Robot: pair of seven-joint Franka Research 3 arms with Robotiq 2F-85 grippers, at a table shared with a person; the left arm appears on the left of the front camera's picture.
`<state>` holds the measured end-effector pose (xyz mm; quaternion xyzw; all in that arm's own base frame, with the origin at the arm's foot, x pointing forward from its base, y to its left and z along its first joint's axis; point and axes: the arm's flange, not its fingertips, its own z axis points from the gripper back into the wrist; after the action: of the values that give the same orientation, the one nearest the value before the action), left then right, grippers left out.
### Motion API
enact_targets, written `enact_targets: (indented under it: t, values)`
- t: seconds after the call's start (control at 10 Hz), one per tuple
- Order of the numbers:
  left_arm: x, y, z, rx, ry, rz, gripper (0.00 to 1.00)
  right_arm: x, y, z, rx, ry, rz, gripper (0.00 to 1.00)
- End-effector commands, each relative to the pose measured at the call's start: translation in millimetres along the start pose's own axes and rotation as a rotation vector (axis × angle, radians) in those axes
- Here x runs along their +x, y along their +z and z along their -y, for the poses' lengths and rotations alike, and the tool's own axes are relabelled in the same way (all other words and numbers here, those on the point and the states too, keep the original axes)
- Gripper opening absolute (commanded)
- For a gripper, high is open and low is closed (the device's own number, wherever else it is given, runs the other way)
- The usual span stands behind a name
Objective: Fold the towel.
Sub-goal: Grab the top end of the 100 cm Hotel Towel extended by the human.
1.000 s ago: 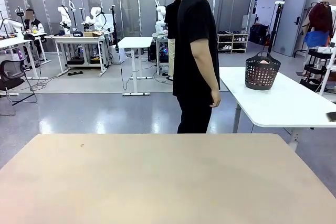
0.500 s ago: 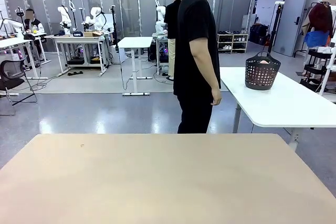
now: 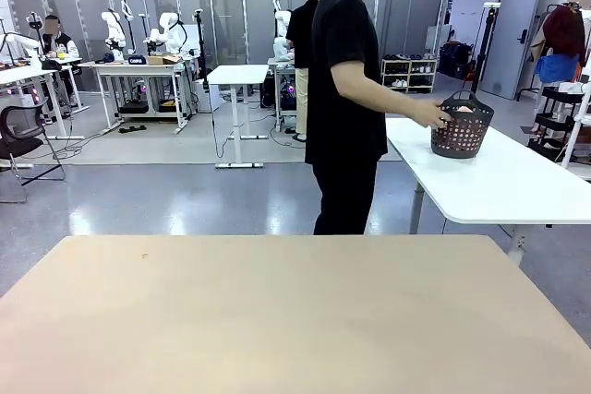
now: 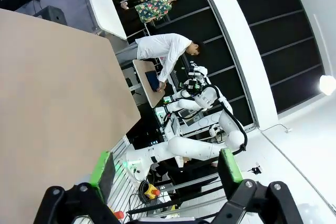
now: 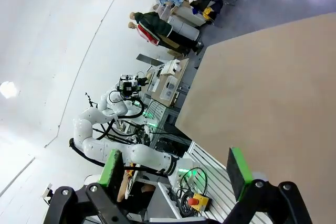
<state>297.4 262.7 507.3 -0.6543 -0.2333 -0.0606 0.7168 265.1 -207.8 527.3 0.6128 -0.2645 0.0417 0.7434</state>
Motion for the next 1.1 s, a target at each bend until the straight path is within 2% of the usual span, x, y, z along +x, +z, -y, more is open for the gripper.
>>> enact_targets:
  t: [0.0, 1.0]
  values:
    - [-0.9, 1.5, 0.2, -0.008, -0.004, -0.005, 1.0, 1.3, 0.1, -2.5, 0.009, 0.021, 0.001, 1.0]
    - [-0.9, 1.5, 0.2, -0.008, -0.004, -0.005, 1.0, 1.3, 0.1, -2.5, 0.009, 0.021, 0.001, 1.0]
